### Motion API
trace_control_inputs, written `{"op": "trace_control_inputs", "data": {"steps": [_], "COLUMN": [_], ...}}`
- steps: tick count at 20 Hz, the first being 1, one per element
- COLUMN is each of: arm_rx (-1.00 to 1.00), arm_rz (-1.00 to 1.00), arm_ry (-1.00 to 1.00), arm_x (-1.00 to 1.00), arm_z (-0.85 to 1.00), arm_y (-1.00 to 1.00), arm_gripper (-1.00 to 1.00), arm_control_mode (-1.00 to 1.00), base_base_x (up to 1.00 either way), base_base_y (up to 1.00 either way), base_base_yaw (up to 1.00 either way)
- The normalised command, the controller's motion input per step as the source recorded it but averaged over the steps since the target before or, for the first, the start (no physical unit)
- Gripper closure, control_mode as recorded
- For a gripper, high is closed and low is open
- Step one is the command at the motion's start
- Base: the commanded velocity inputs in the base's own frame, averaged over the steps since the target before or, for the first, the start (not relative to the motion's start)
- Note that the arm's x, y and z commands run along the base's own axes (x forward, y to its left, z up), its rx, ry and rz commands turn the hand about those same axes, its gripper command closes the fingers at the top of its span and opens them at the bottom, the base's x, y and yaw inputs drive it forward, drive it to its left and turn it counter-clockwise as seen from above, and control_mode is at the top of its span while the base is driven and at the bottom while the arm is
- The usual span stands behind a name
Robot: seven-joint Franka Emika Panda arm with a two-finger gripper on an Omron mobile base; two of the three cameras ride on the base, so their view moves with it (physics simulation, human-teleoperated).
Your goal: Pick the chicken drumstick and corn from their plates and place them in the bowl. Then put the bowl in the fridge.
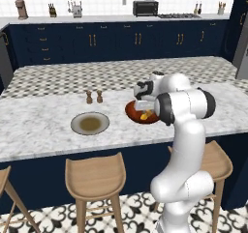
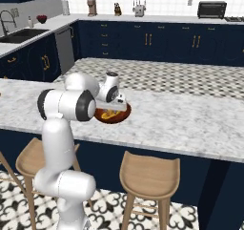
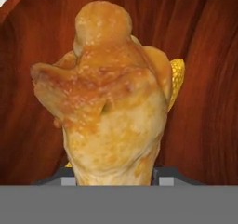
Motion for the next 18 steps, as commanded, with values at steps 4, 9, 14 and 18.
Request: {"op": "trace_control_inputs", "data": {"steps": [4,9,14,18], "arm_rx": [0.00,0.00,0.00,0.00], "arm_rz": [0.00,0.00,-0.02,-0.07], "arm_ry": [0.00,-0.01,-0.11,-0.18], "arm_x": [0.20,-0.14,-0.27,-0.25], "arm_z": [-0.17,-0.06,0.09,0.37], "arm_y": [-0.03,-0.05,-0.03,0.00], "arm_gripper": [1.00,-1.00,-1.00,-1.00], "arm_control_mode": [-1.00,-1.00,-1.00,-1.00], "base_base_x": [0.00,0.00,0.00,0.00], "base_base_y": [0.00,0.00,0.00,0.00], "base_base_yaw": [0.00,0.00,0.00,0.00]}}
